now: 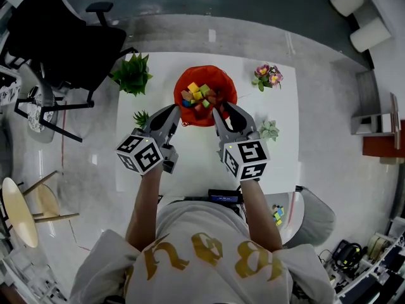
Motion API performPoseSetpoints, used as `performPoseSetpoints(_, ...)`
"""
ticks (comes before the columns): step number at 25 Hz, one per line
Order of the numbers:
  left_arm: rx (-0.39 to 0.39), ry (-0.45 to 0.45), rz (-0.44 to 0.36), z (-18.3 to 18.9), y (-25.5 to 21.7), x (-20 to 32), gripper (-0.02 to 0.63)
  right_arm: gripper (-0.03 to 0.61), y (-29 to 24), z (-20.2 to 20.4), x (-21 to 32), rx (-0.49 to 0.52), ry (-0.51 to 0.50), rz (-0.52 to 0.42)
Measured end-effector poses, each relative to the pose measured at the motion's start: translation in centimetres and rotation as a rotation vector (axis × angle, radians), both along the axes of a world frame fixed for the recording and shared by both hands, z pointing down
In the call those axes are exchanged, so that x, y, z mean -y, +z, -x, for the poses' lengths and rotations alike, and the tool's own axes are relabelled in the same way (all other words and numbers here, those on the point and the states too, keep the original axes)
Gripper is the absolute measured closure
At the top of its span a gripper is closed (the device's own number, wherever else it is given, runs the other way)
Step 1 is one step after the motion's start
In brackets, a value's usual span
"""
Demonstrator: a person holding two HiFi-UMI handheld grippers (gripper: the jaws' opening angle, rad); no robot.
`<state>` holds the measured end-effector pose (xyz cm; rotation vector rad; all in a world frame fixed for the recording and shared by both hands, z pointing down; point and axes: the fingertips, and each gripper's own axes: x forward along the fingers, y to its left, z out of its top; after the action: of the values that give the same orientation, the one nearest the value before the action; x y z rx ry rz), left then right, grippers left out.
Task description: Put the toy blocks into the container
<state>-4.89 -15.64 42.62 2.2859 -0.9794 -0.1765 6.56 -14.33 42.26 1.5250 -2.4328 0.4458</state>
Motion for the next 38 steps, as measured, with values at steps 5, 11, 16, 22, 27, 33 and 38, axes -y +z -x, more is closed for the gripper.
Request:
performPoseSetpoints(5, 0.015, 0.0, -0.018, 0.2, -0.7, -0.8, 0.614, 0.476, -0.5, -0.3, -0.9, 0.003, 0.019, -0.013)
performPoseSetpoints(11, 0.032, 0.0, -0.042, 0.7, -1.7, -2.3, 0.614, 0.555, -1.3, -0.5, -2.6, 0.018, 0.045, -0.025)
performPoseSetpoints(16, 0.036, 0.006, -0.065, 0.7, -2.8, -3.8, 0.614, 0.555, -1.8, -0.9, -4.1, 0.016, 0.069, -0.029)
performPoseSetpoints(22, 0.035, 0.007, -0.1, 1.0, -4.4, -5.7, 0.614, 0.555, -2.5, -1.0, -6.1, 0.021, 0.081, -0.045)
performPoseSetpoints(27, 0.032, 0.008, -0.127, 1.2, -5.6, -7.0, 0.614, 0.555, -3.2, -1.0, -7.6, 0.01, 0.085, -0.058)
performPoseSetpoints(33, 0.029, 0.008, -0.143, 1.3, -6.3, -8.0, 0.614, 0.555, -3.5, -0.9, -8.7, 0.004, 0.085, -0.062)
performPoseSetpoints(38, 0.029, 0.009, -0.156, 1.4, -6.7, -8.3, 0.613, 0.555, -3.6, -0.9, -9.1, -0.015, 0.083, -0.069)
